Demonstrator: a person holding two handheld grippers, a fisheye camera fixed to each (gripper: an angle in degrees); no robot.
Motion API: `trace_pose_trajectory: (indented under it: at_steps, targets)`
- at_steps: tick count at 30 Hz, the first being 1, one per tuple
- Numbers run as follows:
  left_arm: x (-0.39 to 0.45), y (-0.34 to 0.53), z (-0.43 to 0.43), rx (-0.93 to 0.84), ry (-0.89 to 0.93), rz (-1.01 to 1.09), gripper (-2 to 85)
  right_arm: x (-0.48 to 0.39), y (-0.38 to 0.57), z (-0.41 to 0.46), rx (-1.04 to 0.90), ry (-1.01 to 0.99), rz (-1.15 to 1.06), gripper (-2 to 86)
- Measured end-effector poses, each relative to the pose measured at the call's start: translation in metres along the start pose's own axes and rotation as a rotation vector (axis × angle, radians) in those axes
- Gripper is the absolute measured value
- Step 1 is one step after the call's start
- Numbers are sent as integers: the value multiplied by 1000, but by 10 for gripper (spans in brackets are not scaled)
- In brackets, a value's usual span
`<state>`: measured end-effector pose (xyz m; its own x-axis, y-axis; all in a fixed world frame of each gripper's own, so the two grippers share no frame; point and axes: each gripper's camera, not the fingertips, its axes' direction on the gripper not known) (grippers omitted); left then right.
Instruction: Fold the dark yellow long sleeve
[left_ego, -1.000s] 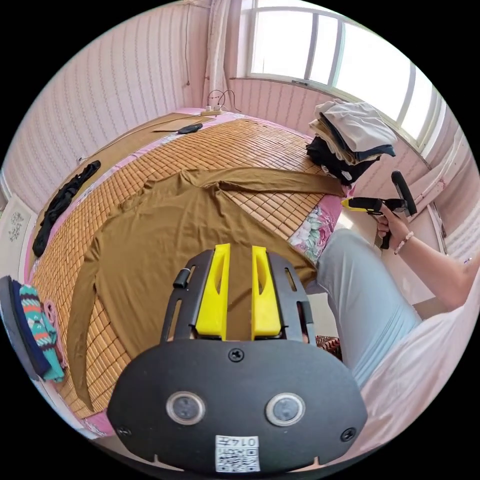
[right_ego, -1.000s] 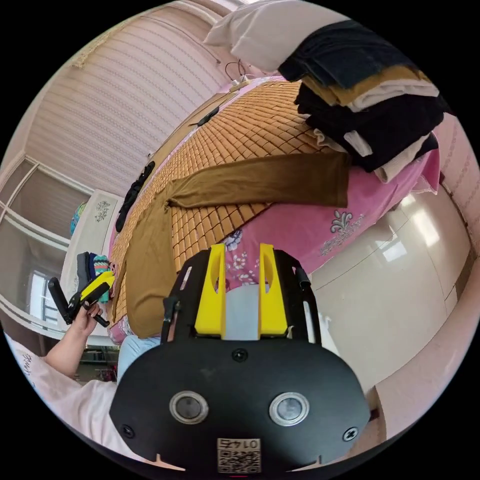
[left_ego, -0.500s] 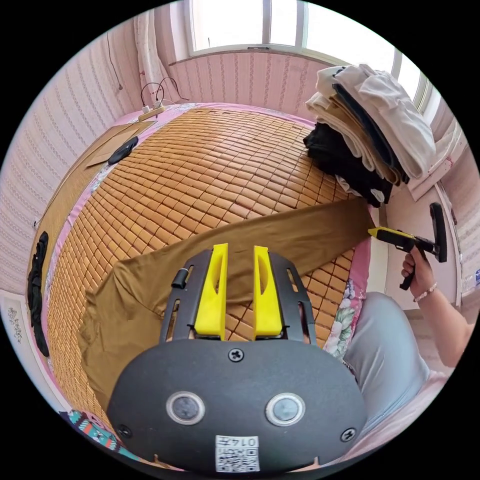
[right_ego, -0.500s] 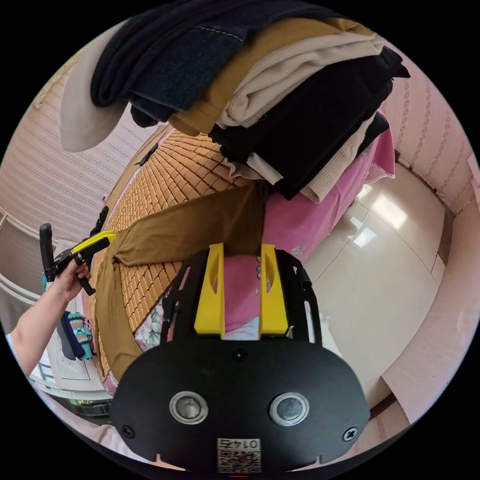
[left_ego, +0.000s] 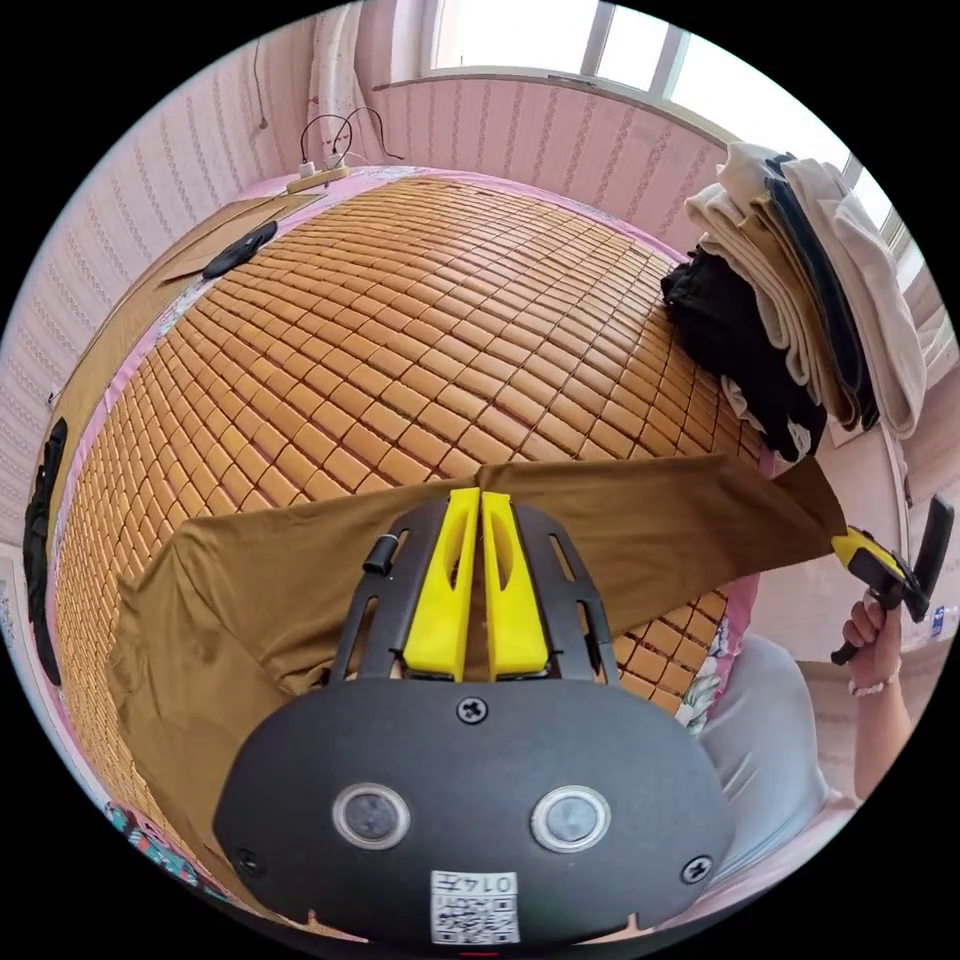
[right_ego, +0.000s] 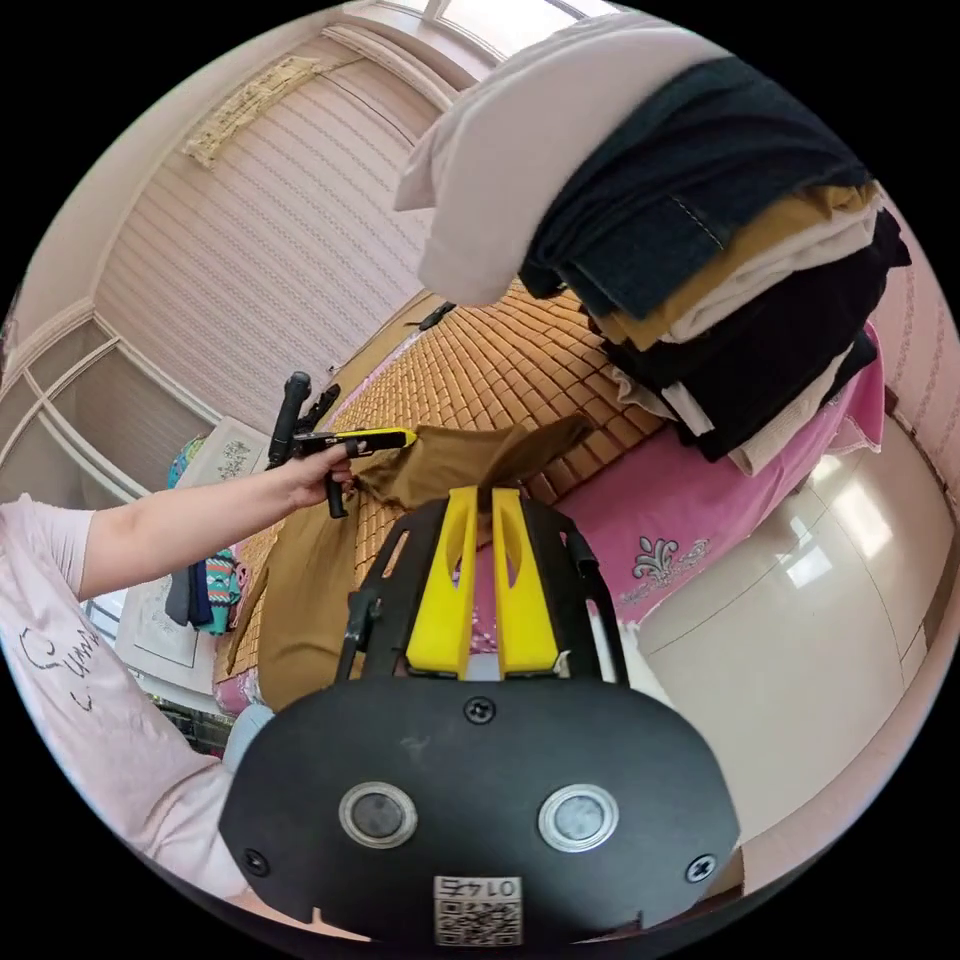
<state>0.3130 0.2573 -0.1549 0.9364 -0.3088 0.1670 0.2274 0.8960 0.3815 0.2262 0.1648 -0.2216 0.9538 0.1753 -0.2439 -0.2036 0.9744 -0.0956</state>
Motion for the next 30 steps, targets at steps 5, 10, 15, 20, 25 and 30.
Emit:
trace_pose_trajectory:
  at_steps: [5, 10, 15, 20, 25, 30]
  targets:
    - [-47, 34, -73, 203, 66, -133, -9, -53, -7, -15, 116, -276, -151, 15]
    - [-104, 116, -167, 355, -34, -232, -8, -168, -18, -3, 103, -599, -450, 14]
    - [-150, 234, -215, 317, -115, -377, 13, -320, 46, 79, -252, -759, -818, 15]
    - [-163, 380, -249, 243, -132, -592, 31, -406, 184, 209, -669, -546, -1024, 22]
    - [-136, 481, -266, 188, -61, -728, 53, -443, 284, 278, -970, -460, -1108, 58]
    - [-122, 493, -263, 157, -19, -717, 61, -443, 297, 300, -965, -334, -1092, 68]
